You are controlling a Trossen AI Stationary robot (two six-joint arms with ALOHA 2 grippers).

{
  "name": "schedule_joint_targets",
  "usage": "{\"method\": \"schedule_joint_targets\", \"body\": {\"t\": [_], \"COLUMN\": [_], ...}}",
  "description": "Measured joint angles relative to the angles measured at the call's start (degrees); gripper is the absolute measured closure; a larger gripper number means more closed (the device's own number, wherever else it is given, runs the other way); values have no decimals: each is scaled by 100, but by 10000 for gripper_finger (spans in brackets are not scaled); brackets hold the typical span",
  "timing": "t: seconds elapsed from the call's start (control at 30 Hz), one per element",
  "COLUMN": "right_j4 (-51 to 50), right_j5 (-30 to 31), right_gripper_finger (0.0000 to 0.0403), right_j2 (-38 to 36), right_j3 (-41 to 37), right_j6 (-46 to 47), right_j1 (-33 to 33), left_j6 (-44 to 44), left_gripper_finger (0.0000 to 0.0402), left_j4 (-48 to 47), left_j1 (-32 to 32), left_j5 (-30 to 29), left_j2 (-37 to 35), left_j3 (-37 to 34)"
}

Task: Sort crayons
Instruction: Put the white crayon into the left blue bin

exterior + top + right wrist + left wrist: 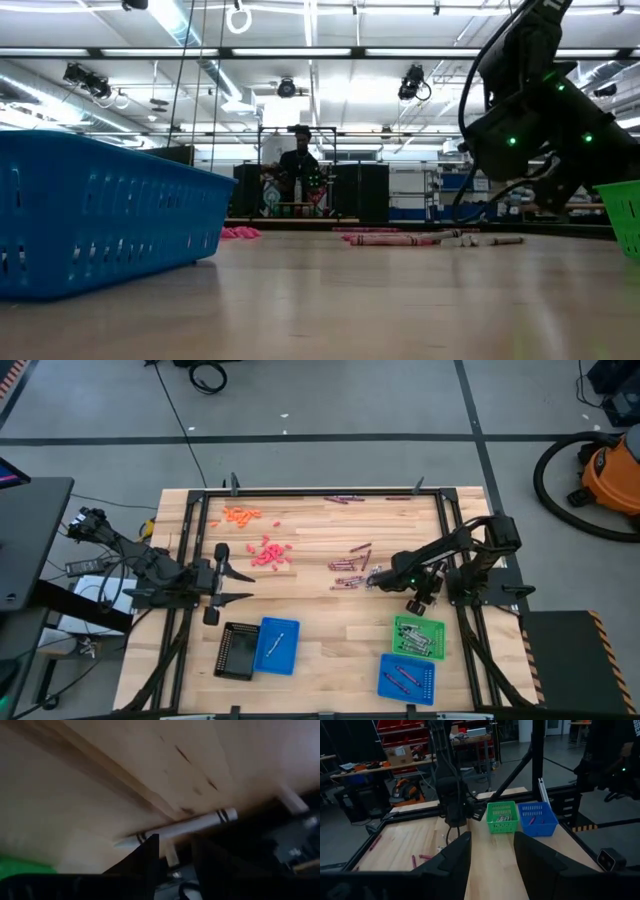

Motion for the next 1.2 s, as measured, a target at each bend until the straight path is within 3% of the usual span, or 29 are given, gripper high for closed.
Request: {"method": "schedule_joint_targets", "body": {"t": [0.53,0.9,1.2], "right_j4": [-195,396,365], "right_j5": [-120,-347,539], "right_gripper_finger": [280,280,280], "right_j2": [-26,-24,-24], "right_j3": [-125,-578,-233], "right_j6": [-85,-67,-219], "right_j1": [232,232,166], "left_j6": [-112,-157,-156], "left_gripper_finger": [241,241,241], "left_j4": [-25,-49,-10], "left_j1": [0,-4,-4], "left_j5": [1,1,1], "left_j2": [0,0,1], "left_j3": [0,0,2]}}
